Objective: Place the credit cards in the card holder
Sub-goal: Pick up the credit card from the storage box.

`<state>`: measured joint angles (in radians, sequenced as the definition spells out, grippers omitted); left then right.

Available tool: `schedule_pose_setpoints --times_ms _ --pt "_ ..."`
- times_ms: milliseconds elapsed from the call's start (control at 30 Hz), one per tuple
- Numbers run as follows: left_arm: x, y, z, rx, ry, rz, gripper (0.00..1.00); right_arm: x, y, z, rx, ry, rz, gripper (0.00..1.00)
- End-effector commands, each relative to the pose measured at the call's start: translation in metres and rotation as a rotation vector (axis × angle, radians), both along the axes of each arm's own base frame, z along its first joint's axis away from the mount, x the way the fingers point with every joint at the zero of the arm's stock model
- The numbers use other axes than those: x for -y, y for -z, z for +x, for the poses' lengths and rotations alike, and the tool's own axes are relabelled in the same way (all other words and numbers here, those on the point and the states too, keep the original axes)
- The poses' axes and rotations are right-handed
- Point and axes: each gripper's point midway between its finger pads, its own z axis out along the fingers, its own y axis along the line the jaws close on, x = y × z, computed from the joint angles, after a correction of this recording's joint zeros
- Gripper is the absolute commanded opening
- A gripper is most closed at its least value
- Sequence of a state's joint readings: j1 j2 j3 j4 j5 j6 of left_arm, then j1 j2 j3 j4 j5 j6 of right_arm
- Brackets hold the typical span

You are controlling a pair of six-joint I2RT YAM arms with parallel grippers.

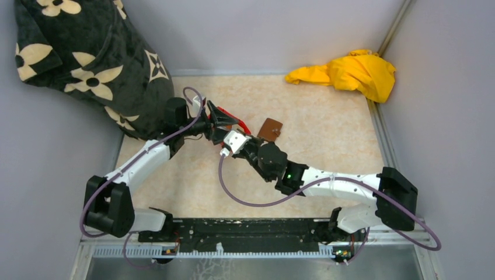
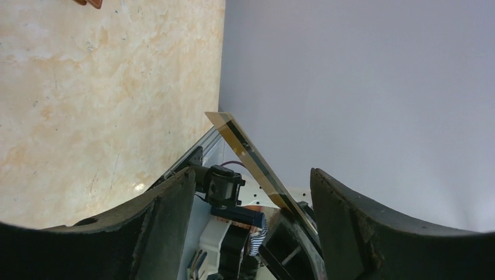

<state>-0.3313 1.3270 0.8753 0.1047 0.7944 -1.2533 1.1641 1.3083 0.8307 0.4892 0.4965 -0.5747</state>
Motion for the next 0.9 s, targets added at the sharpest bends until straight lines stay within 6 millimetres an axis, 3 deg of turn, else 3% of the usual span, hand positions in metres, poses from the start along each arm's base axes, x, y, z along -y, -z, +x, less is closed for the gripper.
schedule_pose_setpoints --times_ms 0,333,667,867 --pt "0.000 0.001 0.005 0.007 0.015 -0.018 0.77 -0.002 -0.015 -0.006 0.051 0.004 0.029 0.00" --pt "0.000 0.002 0.011 0.005 0.018 -0.033 0.56 -0.008 0.000 -0.016 0.046 -0.020 -0.024 0.00" --pt "-0.003 -0.004 0.002 0.020 0.036 -0.043 0.50 -0.010 0.008 -0.015 0.061 -0.022 -0.056 0.00" --pt "-0.001 -0.004 -0.001 0.008 0.054 -0.081 0.34 -0.012 0.012 -0.018 0.076 -0.019 -0.089 0.00"
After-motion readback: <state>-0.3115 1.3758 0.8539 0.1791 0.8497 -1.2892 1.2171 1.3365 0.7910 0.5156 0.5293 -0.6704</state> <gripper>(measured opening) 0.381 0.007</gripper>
